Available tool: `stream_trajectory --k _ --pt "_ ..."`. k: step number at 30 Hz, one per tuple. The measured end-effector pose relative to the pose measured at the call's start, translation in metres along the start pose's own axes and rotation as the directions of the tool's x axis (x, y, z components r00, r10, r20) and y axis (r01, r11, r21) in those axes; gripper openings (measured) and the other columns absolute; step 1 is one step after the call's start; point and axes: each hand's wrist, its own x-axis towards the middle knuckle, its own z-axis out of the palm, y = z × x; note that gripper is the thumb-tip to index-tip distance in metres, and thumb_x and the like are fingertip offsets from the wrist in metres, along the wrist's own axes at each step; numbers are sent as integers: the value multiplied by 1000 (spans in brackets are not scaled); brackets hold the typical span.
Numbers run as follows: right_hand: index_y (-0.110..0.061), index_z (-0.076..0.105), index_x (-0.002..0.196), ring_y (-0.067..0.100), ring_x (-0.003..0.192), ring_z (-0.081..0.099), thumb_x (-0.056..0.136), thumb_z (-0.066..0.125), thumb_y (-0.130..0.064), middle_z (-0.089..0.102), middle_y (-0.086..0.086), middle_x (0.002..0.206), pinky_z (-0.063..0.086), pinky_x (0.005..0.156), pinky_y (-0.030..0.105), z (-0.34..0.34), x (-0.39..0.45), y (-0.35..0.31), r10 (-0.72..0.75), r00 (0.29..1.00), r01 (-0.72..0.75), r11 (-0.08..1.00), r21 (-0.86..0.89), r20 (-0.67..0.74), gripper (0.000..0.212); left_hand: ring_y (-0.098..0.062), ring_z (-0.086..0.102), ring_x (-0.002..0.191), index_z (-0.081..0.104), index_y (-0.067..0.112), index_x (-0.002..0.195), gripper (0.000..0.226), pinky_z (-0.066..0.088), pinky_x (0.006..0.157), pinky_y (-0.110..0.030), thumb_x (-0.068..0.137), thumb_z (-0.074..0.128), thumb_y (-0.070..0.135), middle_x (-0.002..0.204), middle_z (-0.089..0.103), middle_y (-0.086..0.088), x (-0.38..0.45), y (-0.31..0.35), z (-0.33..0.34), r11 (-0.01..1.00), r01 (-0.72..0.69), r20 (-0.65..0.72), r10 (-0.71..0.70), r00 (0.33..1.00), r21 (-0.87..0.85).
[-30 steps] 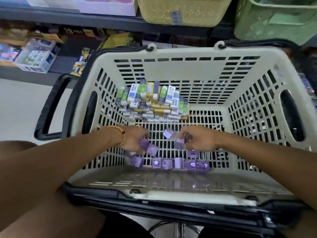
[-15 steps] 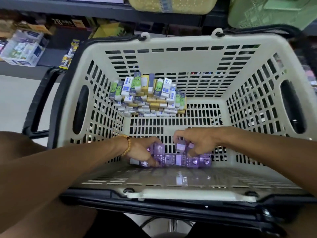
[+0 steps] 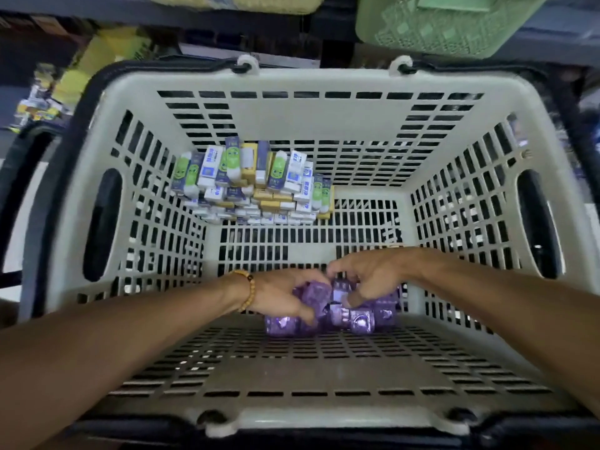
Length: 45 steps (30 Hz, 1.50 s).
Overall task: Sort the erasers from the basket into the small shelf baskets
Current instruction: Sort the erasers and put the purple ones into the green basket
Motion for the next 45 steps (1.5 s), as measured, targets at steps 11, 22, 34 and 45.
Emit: stream_trajectory --k 11,22,34,45 --pt "-41 47 107 10 93 58 92 65 -24 54 -9 107 52 83 32 28 -22 32 14 994 2 990 141 -110 29 6 51 87 42 50 126 56 32 67 -12 77 68 57 102 52 27 21 27 18 987 -24 28 20 999 159" --pt "-24 60 122 15 80 67 95 59 -22 67 11 106 54 63 26 19 -68 56 -38 960 270 406 873 -278 27 -20 68 80 54 28 119 41 58 72 -34 82 71 21 108 66 -11 28 61 -8 902 -12 1 14 1000 -431" --pt "-9 61 120 13 47 54 84 63 -20 68 18 93 41 37 19 -11 -111 17 -21 761 647 101 756 -648 37 -28 72 81 75 17 93 23 58 71 -45 71 76 20 101 73 -15 -40 91 -38 431 -311 -293 108 950 -847" --pt "-24 54 119 11 65 53 98 57 -23 62 -12 99 48 61 26 -127 -172 -55 -171 -44 660 735 -157 -984 21 -23 56 69 68 21 84 30 52 64 -34 57 79 27 81 61 -8 -89 173 -93 219 -614 -562 258 786 -758"
